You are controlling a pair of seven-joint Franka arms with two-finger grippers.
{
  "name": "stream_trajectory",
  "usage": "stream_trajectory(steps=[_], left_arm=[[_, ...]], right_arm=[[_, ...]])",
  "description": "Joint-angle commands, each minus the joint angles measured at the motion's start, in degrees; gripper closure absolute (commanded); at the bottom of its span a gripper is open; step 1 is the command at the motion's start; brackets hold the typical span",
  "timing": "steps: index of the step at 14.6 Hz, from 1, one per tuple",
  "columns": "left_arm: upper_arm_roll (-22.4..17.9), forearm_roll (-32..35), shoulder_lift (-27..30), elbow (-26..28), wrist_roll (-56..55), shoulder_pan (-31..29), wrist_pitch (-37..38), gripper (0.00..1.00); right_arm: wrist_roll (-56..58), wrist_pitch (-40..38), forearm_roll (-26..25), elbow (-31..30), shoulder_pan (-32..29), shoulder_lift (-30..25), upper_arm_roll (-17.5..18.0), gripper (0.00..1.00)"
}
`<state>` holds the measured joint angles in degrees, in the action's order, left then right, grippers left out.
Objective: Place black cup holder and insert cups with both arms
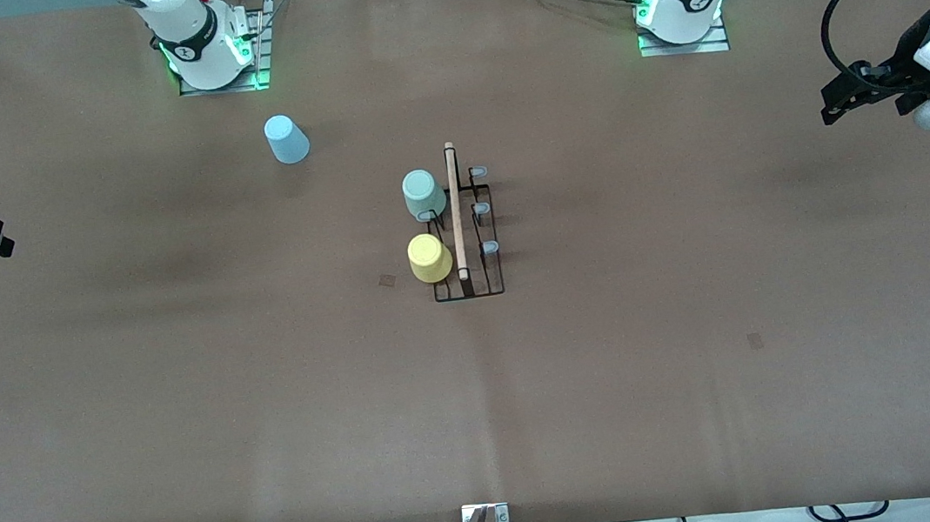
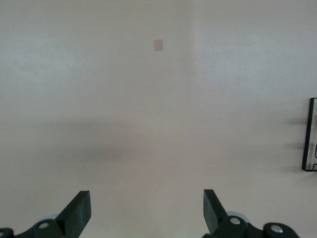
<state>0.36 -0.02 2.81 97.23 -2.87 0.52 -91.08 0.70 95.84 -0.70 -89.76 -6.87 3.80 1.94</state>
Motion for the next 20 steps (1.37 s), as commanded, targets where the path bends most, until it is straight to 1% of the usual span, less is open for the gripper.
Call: stream_trajectory(steps=[1, 3, 4, 9, 16, 20], left_arm=[[0.00, 0.20, -0.44, -1.17, 0.67, -0.07, 0.38, 0.00], [0.00, 0.20, -0.44, -1.17, 0.67, -0.07, 0.38, 0.00], [0.00, 0.20, -0.44, -1.17, 0.67, 0.01, 0.38, 0.00], [0.00, 0.20, -0.44, -1.17, 0.67, -0.07, 0.38, 0.00], [0.00, 0.20, -0.44, -1.17, 0.67, -0.07, 0.46, 0.00], [0.00, 0.20, -0.44, -1.17, 0.67, -0.08, 0.46, 0.00]], right_arm=[[1.76, -1.44, -0.53, 0.63, 0.36, -0.20, -0.71, 0.00], [2.37, -1.44, -0.36, 0.63, 3.59, -0.11, -4.64, 0.00], [2.55, -1.53, -0.36, 0.55, 4.31, -0.20, -5.45, 0.00], [2.03, -2.94, -0.27, -0.59, 4.49, -1.78, -5.10, 0.00], [1.59, -2.67, -0.36, -0.16, 5.54, -1.25, -5.02, 0.00], [1.59, -2.94, 0.70, -0.16, 5.46, -1.17, -5.02, 0.00]])
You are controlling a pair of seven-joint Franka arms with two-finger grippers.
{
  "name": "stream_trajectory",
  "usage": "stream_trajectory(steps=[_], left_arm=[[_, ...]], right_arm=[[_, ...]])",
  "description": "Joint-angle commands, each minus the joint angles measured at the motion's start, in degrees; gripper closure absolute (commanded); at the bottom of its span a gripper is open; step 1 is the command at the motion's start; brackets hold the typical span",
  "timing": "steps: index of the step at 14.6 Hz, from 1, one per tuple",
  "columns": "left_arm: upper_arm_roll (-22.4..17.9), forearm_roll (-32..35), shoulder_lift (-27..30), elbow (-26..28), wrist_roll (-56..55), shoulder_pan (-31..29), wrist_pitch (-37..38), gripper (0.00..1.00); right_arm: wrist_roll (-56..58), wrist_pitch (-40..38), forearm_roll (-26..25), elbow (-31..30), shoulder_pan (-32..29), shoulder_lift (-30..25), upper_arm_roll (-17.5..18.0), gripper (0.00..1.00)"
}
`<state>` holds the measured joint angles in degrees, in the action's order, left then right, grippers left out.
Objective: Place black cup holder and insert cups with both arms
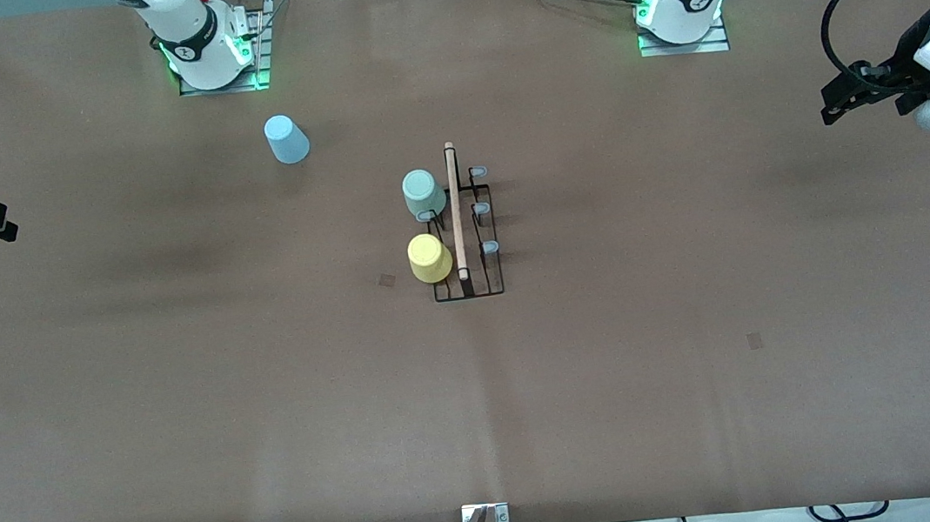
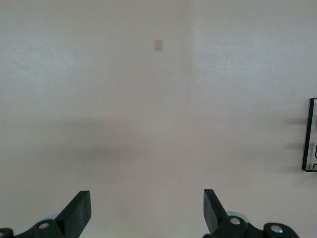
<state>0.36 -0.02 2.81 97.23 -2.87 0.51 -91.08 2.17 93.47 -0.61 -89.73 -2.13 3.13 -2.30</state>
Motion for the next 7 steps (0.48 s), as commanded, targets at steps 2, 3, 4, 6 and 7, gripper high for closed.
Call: stream_trajectory(steps=[2, 3, 4, 6, 7], left_arm=[[0.00, 0.20, -0.43, -1.17, 0.67, -0.07, 0.46, 0.00], [0.00, 0.20, -0.43, -1.17, 0.67, -0.07, 0.46, 0.00], [0.00, 0.20, -0.43, -1.17, 0.67, -0.07, 0.46, 0.00], [0.00, 0.20, -0.44, -1.17, 0.67, -0.07, 0.46, 0.00], [0.00, 0.20, -0.43, -1.17, 0.67, -0.07, 0.46, 0.00]], right_arm=[[0.64, -0.57, 0.69, -0.18, 0.72, -0.40, -0.78, 0.00], [0.65, -0.66, 0.69, -0.18, 0.72, -0.40, -0.78, 0.00], [0.65, -0.57, 0.61, -0.18, 0.72, -0.40, -0.78, 0.00], [0.91, -0.66, 0.61, -0.18, 0.81, -0.40, -0.78, 0.00], [0.65, -0.74, 0.61, -0.36, 0.81, -0.40, -0.78, 0.00]])
